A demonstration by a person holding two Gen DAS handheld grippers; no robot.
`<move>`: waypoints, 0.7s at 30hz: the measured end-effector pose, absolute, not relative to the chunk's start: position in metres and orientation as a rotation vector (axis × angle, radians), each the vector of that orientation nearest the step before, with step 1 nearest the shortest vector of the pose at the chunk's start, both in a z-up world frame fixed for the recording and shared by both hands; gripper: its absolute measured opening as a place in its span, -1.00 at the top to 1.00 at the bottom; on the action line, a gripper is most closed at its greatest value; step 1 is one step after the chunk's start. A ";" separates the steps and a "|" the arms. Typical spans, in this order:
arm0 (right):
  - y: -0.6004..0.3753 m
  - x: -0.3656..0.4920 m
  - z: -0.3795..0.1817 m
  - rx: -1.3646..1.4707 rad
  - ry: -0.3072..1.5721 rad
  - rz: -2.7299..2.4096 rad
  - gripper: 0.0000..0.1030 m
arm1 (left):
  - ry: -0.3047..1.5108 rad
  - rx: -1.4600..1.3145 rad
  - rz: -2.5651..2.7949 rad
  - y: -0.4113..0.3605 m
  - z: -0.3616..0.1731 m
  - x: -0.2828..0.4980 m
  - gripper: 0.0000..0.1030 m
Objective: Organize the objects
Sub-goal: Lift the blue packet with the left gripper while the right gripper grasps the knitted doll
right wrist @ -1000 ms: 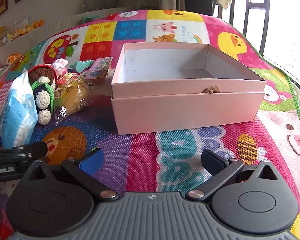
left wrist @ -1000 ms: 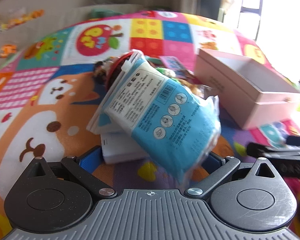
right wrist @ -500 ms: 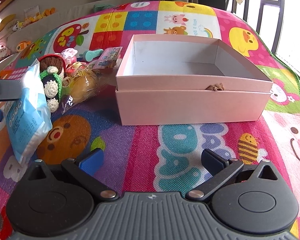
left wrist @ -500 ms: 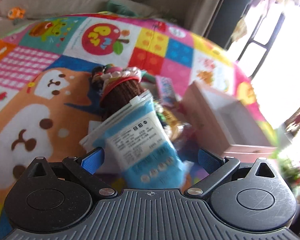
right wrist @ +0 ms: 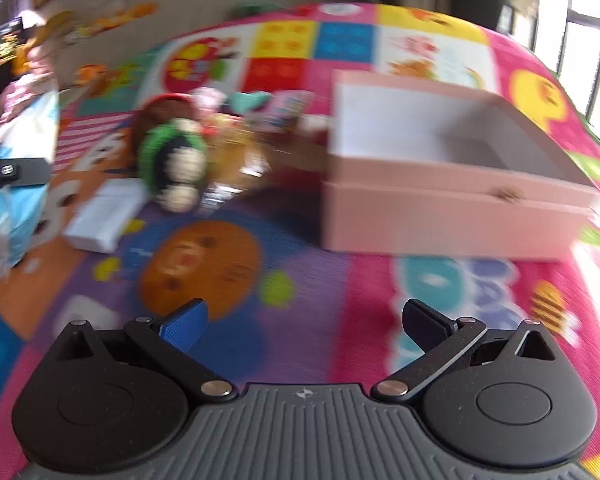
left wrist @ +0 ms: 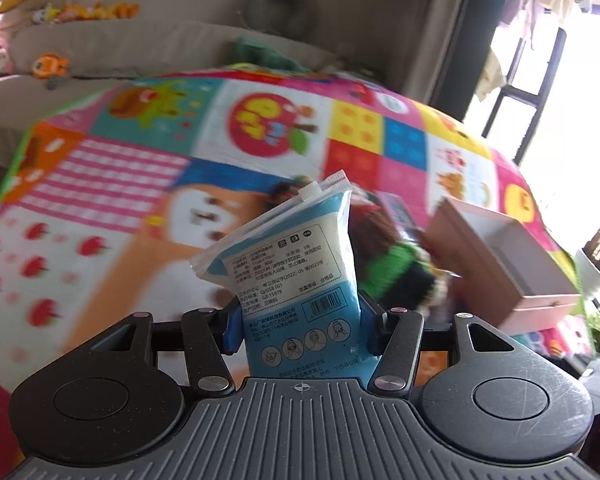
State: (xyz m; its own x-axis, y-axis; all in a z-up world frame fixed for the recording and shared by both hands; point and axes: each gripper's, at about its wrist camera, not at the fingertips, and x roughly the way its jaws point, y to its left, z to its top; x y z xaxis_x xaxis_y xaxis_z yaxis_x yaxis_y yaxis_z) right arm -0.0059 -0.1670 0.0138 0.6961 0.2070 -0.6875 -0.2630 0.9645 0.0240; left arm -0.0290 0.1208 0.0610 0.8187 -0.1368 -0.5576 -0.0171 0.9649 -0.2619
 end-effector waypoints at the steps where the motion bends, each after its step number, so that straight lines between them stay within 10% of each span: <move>1: -0.160 -0.008 0.021 -0.103 0.719 0.279 -1.00 | 0.616 -0.267 -0.064 0.128 0.061 -0.031 -0.16; 7: -0.203 0.015 0.072 -0.171 0.470 0.019 -1.00 | 0.654 -0.261 -0.170 0.125 0.051 -0.042 -0.16; 21: -0.256 0.105 0.041 0.195 0.676 0.020 -1.00 | 0.662 -0.306 -0.152 0.123 0.042 -0.026 -0.16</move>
State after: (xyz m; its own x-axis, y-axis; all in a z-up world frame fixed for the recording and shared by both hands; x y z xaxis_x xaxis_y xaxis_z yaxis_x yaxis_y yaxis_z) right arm 0.1047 -0.2564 0.0412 0.7808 0.0819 -0.6193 0.0446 0.9815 0.1861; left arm -0.0260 0.1230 0.0417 0.7795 -0.2353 -0.5805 0.0417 0.9442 -0.3267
